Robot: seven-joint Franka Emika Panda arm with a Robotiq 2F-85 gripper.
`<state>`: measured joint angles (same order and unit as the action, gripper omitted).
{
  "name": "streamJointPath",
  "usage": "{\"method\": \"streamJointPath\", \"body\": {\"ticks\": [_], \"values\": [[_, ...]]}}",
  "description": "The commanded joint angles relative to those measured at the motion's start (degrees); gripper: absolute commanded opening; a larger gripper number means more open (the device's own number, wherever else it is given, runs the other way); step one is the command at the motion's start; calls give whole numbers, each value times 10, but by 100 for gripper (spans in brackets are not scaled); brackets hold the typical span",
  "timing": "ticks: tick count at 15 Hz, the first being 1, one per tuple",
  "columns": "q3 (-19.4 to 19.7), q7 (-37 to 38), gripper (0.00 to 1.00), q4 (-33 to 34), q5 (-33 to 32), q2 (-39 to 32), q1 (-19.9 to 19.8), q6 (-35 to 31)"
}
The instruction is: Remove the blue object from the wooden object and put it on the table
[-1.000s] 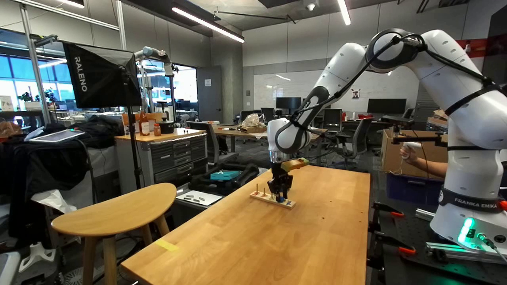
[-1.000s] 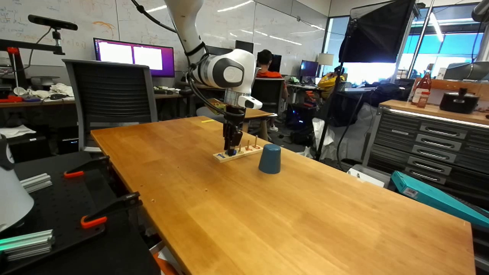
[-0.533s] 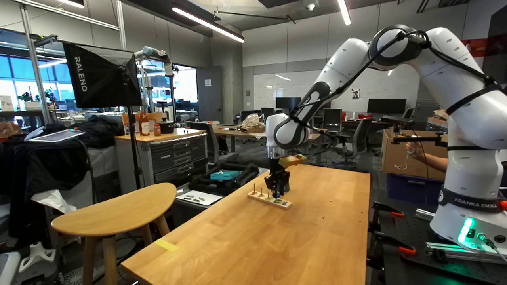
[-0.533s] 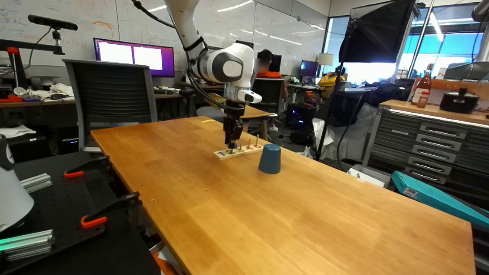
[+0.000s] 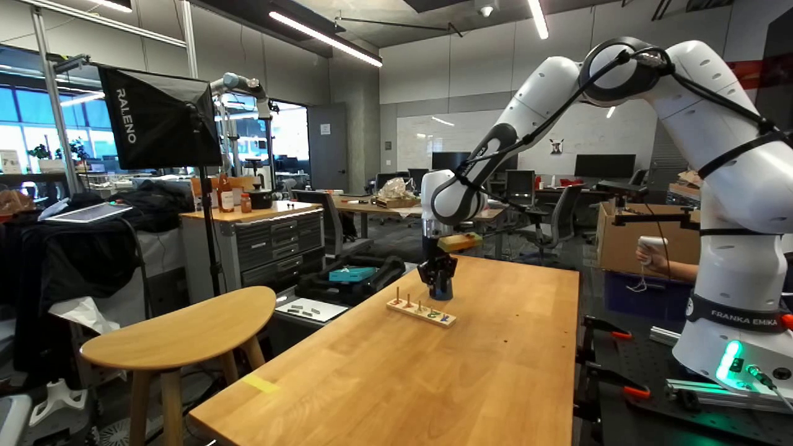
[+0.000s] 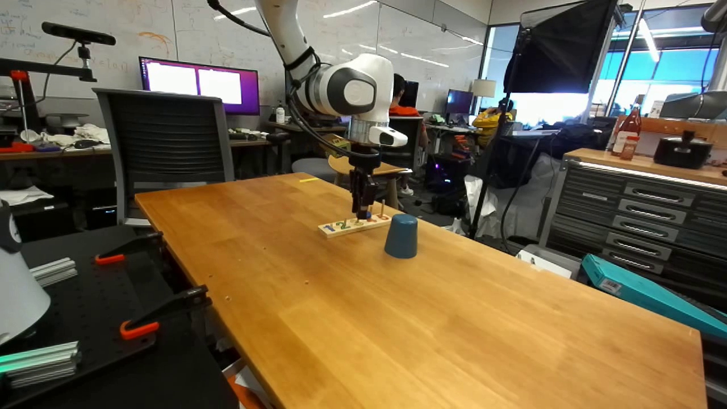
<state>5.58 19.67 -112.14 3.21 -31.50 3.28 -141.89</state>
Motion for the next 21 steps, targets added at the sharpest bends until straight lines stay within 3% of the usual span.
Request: {"method": "streamJointPath", "body": {"ticks": [1,2,3,5,8,11,21], "values": [[19,16,20,17,-6,-21,-10,16],[21,15,21,17,-5,-25,-13,17],[21,15,67,18,-5,-30,-16,20],[18,13,73,16,-1,-34,-20,20],[7,8,98,12,4,-18,-17,30],[-8,0,100,5,6,26,-10,51],[-33,-5,100,6,-42,210,16,237]]}}
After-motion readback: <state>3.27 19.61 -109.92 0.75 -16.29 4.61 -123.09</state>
